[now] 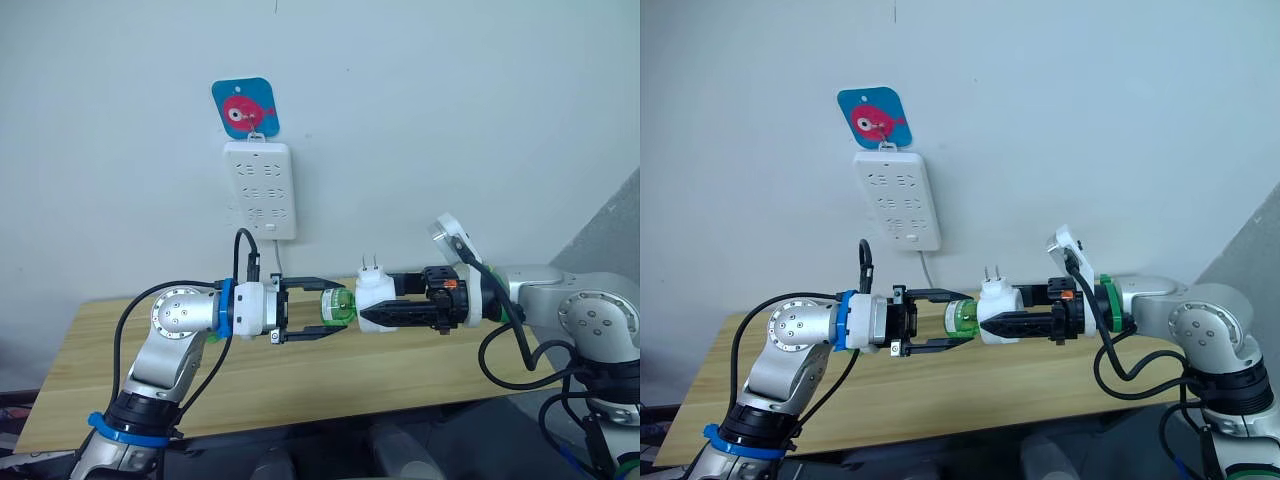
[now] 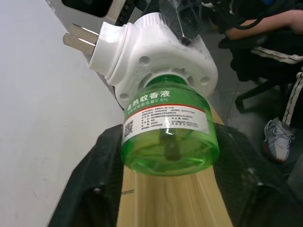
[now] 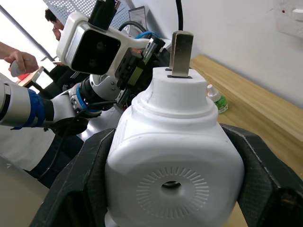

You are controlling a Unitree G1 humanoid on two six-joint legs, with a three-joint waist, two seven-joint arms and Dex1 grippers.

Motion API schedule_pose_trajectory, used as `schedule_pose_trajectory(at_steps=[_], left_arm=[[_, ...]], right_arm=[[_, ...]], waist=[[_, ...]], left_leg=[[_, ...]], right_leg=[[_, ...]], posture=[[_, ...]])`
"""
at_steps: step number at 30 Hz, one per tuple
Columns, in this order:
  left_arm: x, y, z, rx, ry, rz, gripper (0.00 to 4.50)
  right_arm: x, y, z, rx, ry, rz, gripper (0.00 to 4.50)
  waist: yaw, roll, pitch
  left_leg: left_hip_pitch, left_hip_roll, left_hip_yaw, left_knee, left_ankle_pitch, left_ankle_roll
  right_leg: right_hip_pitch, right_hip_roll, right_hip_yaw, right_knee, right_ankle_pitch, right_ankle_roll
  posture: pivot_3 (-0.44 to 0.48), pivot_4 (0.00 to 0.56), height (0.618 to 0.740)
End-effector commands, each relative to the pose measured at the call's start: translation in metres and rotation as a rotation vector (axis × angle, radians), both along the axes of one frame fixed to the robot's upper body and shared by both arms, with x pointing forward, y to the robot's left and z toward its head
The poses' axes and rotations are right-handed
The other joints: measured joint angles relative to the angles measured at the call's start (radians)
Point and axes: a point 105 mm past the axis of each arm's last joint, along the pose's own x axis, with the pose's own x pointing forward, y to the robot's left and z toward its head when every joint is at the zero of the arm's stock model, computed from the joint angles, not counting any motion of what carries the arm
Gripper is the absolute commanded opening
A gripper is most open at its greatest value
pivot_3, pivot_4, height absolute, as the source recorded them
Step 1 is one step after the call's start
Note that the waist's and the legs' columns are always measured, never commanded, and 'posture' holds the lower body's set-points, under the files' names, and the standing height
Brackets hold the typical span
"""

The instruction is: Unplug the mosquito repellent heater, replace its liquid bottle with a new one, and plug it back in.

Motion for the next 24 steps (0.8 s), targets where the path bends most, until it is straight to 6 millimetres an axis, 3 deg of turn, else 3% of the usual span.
schedule_pose_trajectory(at_steps=[1,4,9,16,24], left_arm=[[-0.003,-0.005,0.017,-0.034,-0.051,-0.031,2.24],[-0.003,-0.002,0.018,-0.013,0.019,-0.033,2.24],[0.003,0.015,0.019,0.075,0.462,-0.012,2.24],[0.008,0.024,0.031,0.043,0.791,0.004,2.24],[-0.002,0.031,0.024,0.093,0.867,0.0,2.24]], right_arm=[[-0.004,0.003,0.012,0.031,-0.038,0.031,3.03],[-0.005,0.002,0.011,0.02,-0.052,0.036,3.03],[-0.009,0.003,0.012,-0.018,-0.153,0.075,3.03],[-0.019,0.006,0.014,-0.057,-0.294,0.161,3.03],[-0.018,-0.002,0.004,-0.106,-0.327,0.15,3.03]], waist=[[0.0,0.0,0.0],[-0.001,0.0,0.0],[-0.002,0.0,0.001],[-0.001,-0.001,0.006],[-0.001,-0.003,0.015]], left_leg=[[0.0,0.0,0.0,0.0,0.0,0.0],[0.0,0.0,0.0,0.0,0.0,0.0],[0.0,0.0,-0.001,0.0,0.0,0.0],[0.0,0.0,-0.001,0.0,0.0,0.0],[0.0,0.0,-0.001,-0.001,0.0,0.0]], right_leg=[[0.0,0.0,0.0,0.0,0.0,0.0],[0.0,0.0,0.0,0.0,0.0,0.0],[0.0,0.0,-0.001,0.0,0.0,0.0],[0.0,0.0,-0.001,0.0,0.0,0.0],[-0.001,0.0,-0.001,0.0,0.0,0.0]], posture=[[-0.16,0.075,0.733],[-0.16,0.075,0.733],[-0.16,0.075,0.733],[-0.162,0.082,0.733],[-0.165,0.085,0.733]])
